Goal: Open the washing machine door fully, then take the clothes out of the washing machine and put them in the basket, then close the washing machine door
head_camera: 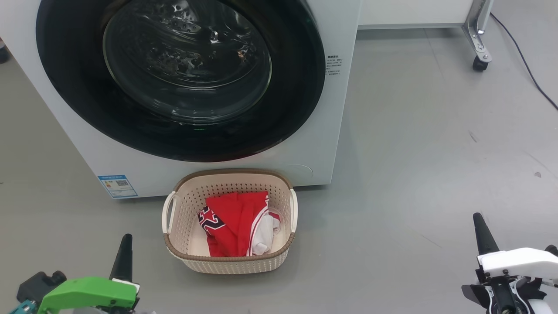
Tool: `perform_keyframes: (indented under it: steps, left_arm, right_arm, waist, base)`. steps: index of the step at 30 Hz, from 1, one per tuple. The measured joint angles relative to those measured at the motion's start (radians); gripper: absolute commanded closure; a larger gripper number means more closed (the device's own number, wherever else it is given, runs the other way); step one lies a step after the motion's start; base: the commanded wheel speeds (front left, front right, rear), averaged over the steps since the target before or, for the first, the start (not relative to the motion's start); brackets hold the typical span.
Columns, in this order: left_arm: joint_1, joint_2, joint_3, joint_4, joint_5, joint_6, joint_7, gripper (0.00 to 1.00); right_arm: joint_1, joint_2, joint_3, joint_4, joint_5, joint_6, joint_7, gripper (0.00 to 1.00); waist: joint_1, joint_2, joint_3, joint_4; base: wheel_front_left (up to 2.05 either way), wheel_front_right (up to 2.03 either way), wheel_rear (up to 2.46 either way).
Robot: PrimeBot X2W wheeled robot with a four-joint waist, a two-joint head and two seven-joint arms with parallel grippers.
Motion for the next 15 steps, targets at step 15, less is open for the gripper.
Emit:
perform_keyframes:
  steps: [15]
  left_arm:
    - [-0.021,0.008,0.054,0.022,-0.215,-0.041,0.044,1.00]
  right_arm:
    - [-0.041,0.015,-0.046,0.038,0.196,0.033,0.047,1.00]
  waist:
    - [0.0000,0.0000,-0.011,-0.009]
  base:
    - [0.00,0.00,0.00]
